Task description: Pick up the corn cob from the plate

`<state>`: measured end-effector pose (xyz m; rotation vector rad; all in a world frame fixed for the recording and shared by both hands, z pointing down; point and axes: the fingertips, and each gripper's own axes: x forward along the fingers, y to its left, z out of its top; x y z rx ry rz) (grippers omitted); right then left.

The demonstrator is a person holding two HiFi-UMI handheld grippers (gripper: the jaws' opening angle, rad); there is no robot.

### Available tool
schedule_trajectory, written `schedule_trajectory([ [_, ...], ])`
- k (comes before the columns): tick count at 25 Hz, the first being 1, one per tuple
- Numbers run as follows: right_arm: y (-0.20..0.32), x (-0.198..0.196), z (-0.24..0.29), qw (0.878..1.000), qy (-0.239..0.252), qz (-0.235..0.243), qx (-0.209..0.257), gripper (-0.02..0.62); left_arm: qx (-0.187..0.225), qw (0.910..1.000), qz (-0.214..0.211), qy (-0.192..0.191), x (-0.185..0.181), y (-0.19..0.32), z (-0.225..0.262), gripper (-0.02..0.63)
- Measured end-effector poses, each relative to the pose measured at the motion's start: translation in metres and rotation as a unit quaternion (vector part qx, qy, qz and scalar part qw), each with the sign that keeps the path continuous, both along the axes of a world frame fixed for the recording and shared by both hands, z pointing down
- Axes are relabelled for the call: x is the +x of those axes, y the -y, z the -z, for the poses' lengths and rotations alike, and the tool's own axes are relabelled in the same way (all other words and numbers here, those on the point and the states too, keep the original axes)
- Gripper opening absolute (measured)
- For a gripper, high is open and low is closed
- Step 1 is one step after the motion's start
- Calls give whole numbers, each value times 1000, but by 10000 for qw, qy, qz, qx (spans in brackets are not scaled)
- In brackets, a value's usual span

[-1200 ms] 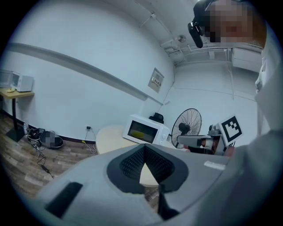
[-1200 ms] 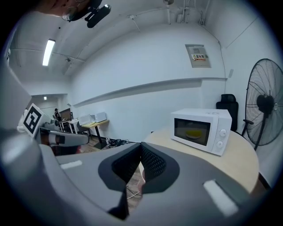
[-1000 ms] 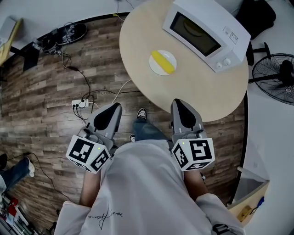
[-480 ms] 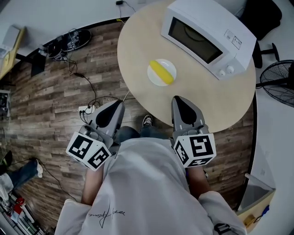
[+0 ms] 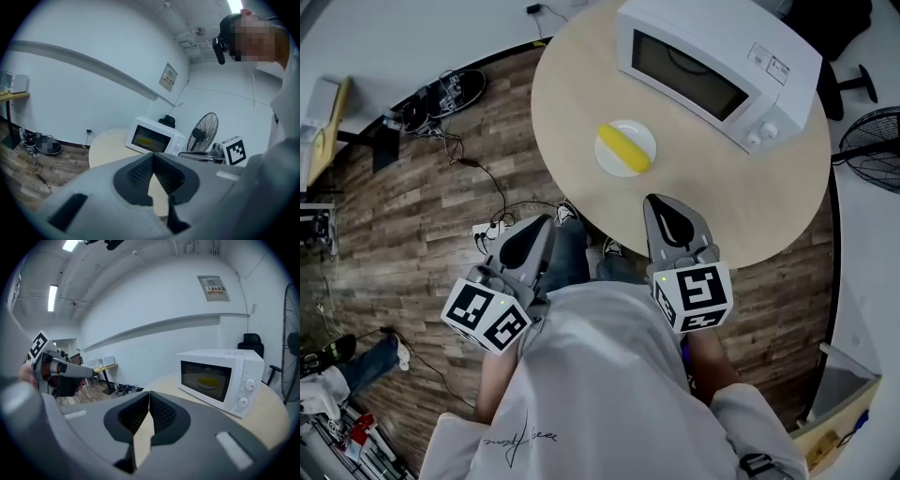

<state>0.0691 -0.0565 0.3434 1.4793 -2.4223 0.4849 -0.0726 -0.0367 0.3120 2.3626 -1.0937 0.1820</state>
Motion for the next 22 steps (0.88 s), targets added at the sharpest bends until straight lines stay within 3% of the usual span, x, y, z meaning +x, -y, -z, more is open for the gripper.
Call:
schedule_trajectory([
  [22,66,-7,-45,9984,-346,155,-423,63,-127,9997,-190,1,-6,34,-13,-8],
])
